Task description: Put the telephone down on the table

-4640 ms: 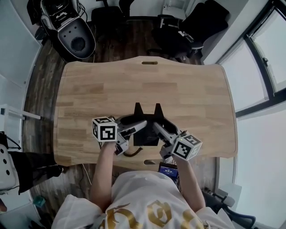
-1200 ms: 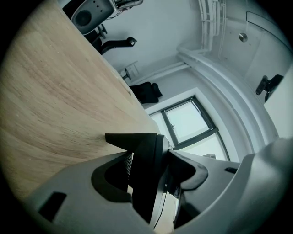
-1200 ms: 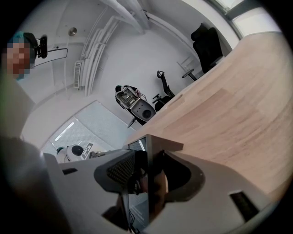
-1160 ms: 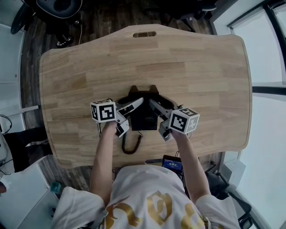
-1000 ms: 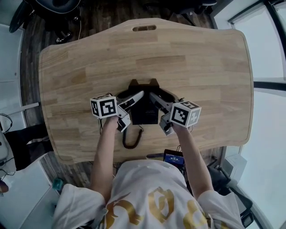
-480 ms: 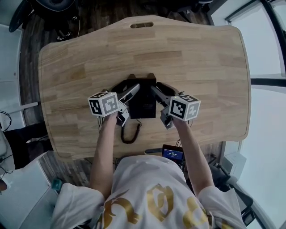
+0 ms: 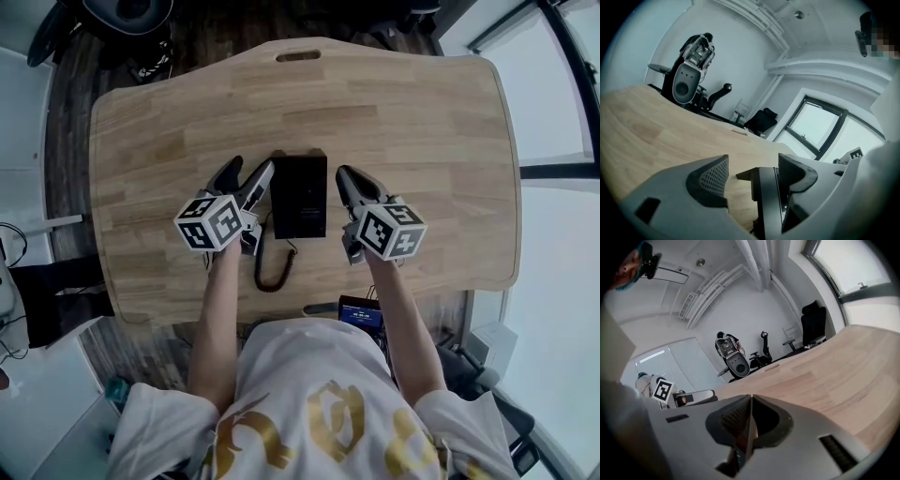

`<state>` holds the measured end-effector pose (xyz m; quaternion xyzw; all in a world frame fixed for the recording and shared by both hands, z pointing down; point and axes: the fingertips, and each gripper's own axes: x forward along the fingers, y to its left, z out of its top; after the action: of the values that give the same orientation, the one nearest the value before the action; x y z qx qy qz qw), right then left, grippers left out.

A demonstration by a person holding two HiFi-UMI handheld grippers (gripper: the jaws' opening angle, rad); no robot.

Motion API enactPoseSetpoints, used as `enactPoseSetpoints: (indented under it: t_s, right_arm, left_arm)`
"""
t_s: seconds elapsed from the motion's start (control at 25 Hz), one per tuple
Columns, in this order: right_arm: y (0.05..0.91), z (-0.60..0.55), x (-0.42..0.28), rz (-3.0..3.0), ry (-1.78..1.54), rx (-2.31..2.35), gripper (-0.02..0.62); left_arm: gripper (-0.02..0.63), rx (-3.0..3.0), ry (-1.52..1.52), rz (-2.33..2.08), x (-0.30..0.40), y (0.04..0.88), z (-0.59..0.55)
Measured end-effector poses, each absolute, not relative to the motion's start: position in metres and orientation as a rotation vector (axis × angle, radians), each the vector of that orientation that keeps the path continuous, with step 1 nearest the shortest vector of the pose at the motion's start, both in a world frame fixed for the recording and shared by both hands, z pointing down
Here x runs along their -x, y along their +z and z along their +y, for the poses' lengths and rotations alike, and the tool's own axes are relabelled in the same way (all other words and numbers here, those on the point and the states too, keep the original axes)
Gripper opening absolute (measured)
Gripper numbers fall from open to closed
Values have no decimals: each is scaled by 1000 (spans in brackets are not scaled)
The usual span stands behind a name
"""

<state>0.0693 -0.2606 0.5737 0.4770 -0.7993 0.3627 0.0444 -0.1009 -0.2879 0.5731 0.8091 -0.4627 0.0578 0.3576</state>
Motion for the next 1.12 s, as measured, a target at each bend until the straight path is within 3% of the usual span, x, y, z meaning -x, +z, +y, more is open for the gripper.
enactPoseSetpoints:
  t_s: [0.24,0.28,0.4,0.48,0.68,1.12]
  right_arm:
    - [540,-243,-62,-2501,1019,-1475,17]
    - [535,-238,-61,-2508,1011,-1486,17]
    - [514,-224,-63,-2542,937,-1547,14]
    - [498,-219,-65,-2571,856,-1590,12]
    - [472,-204,-59,-2594,735,-1601,12]
    - [441,-165,-64,-2565,546,-1685,12]
  left_arm:
    - [305,-2165,128,-1236,104,540,-262]
    - [276,-2179,128,-1254,104,534,-256]
    - [105,-2230,144,-1319,106,517,-240]
    - [49,-2267,158,-1345,104,505,-234]
    - [11,-2330,195,-1367,96,480,-217]
    - [9,-2423,183,-1442,100,444,-176]
